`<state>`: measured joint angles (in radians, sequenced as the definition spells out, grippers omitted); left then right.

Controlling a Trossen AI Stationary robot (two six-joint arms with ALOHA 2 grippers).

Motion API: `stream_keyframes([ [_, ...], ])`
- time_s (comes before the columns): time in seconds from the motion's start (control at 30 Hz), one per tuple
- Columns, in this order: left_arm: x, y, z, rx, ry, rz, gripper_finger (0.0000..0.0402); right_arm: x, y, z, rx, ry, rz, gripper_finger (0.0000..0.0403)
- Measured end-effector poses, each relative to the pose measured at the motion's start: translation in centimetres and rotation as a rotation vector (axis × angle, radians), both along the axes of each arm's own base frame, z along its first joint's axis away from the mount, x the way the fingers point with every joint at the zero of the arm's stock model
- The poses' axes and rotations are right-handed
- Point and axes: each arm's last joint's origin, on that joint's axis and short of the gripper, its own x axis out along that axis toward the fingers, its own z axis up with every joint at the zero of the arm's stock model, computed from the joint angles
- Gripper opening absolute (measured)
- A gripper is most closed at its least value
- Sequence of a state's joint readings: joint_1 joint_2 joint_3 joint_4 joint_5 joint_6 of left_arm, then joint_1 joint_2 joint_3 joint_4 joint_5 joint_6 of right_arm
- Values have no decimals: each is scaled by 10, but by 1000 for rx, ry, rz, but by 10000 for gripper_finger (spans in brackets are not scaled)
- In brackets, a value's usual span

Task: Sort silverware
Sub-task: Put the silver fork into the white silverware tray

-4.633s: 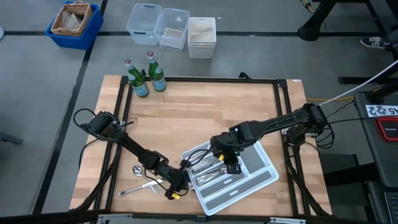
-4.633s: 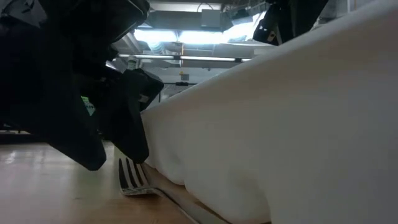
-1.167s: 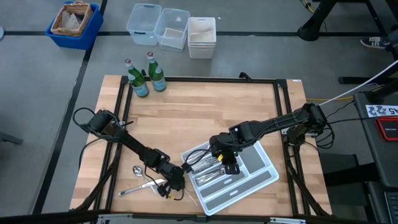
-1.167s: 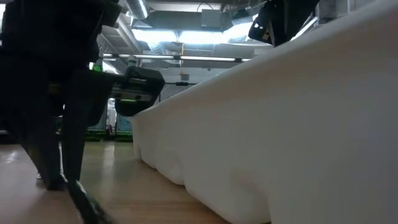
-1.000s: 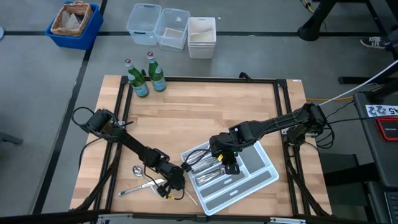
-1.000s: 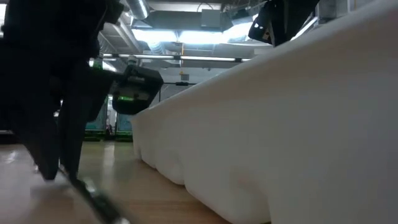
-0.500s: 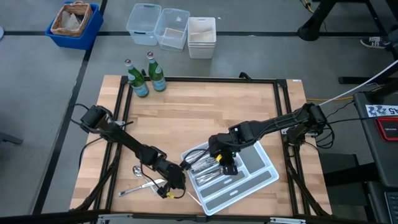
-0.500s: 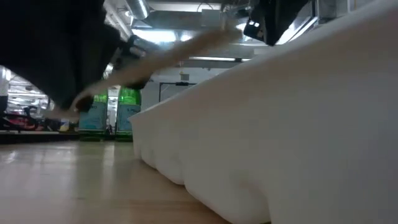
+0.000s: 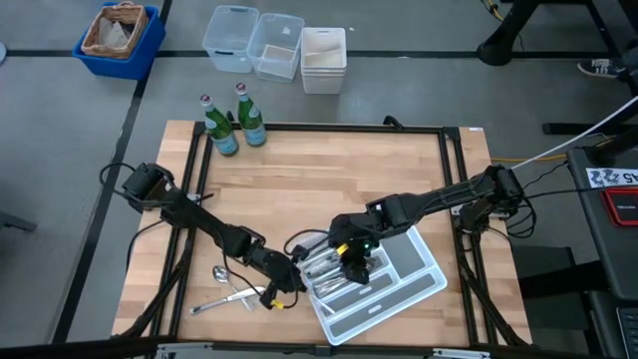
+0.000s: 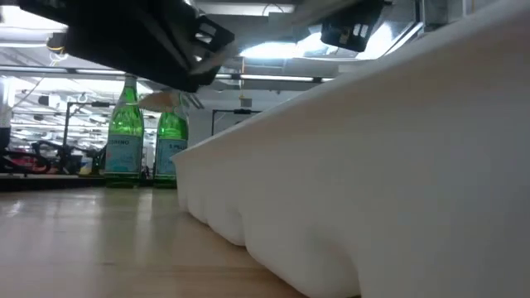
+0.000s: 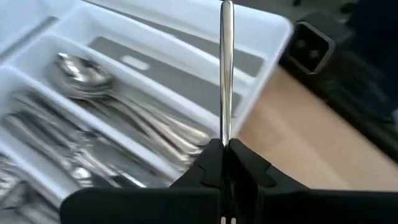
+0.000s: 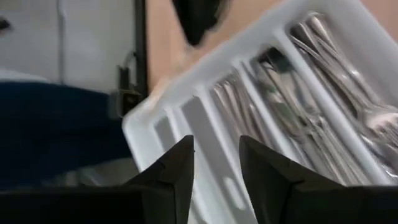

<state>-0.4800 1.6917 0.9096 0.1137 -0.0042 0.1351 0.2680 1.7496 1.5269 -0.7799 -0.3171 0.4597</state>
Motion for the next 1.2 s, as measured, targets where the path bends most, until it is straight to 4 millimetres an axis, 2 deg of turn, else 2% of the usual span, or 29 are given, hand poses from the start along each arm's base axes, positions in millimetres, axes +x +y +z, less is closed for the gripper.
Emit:
stream_keyframes([
  [0.2,5,10,0,76,-40,46,5,7,-4,5,136,9,-76,131],
  [0.43,11,19,4,135,-104,132,5,12,-33,-2,222,96,-249,131],
  [0.6,16,25,7,160,-155,216,5,12,-43,-8,250,127,-260,131],
  [0.83,23,35,14,220,-249,333,5,12,-42,-8,256,117,-213,131],
  [0.97,26,41,16,230,-267,350,5,11,-42,-8,270,122,-201,131],
  [1.2,29,40,21,236,-330,335,5,12,-42,-8,249,117,-217,131],
])
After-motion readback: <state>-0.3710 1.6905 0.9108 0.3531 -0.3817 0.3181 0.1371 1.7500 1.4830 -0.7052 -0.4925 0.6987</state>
